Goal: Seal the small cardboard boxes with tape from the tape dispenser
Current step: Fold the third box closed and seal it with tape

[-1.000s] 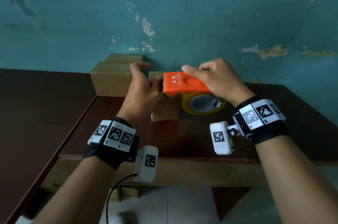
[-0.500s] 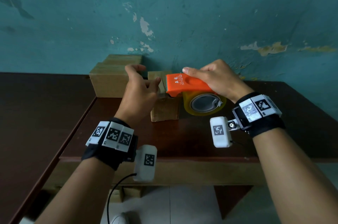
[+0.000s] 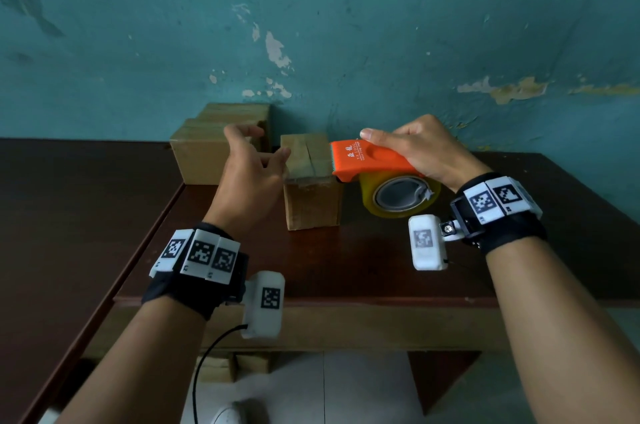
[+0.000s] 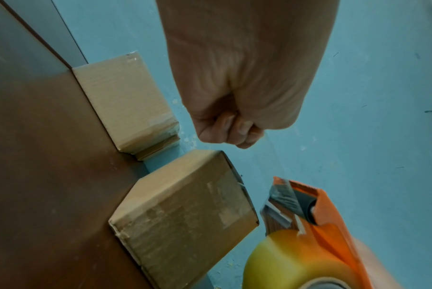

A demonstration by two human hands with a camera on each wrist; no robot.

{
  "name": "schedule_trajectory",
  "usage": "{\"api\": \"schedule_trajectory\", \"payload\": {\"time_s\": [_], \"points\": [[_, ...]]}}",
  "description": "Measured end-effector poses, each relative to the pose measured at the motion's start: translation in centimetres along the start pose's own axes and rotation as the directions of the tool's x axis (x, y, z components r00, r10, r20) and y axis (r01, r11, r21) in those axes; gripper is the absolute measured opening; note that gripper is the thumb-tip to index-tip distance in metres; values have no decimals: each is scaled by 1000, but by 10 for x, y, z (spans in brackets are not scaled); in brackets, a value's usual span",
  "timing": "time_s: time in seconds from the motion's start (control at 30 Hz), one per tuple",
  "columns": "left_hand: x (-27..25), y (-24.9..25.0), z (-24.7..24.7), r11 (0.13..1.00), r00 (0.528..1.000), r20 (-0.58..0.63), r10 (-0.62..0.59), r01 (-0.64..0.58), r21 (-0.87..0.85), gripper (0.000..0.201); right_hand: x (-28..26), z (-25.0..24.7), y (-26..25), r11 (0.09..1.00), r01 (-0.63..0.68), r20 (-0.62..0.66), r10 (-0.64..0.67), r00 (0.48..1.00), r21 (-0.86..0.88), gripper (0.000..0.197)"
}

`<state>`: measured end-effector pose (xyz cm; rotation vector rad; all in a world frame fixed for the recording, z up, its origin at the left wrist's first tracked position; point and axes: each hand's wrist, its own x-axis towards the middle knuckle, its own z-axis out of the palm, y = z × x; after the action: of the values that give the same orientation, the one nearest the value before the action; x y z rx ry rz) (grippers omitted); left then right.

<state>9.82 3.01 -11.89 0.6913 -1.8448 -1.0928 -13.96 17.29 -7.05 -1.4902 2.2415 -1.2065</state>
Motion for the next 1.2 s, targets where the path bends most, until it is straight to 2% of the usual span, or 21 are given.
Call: {"api": "schedule_trajectory", "payload": {"time_s": [0.2, 0.33, 0.43, 0.53, 0.8, 1.03, 1.2], "points": [[-2, 1, -7, 999, 1000, 1, -30, 30, 13, 37, 0, -6, 8, 1000, -24, 0, 24, 1000, -11, 71], [1, -5, -18, 998, 996, -62, -58, 60, 28, 38, 4, -14, 24, 998, -63, -55, 62, 997, -10, 75], [1, -9, -22, 996, 994, -64, -88, 89, 17, 38, 4, -22, 36, 995, -96, -49, 97, 994, 24, 84], [3, -14, -22, 996, 994, -64, -84, 86, 39, 37, 4, -24, 41, 994, -102, -48, 104, 993, 36, 74], [8, -27, -21, 993, 994, -71, -87, 92, 73, 38, 8, -13, 46, 994, -111, -77, 110, 991, -4, 69], [6, -36, -19, 989, 994, -28, -101, 104, 108, 35, 8, -6, 56, 992, -125, -26, 125, 992, -24, 70], [3, -31, -15, 986, 986, -4, -167, 167, -10, 27, 8, 0, 63, 991, -134, 8, 134, 991, -7, 81]]}}
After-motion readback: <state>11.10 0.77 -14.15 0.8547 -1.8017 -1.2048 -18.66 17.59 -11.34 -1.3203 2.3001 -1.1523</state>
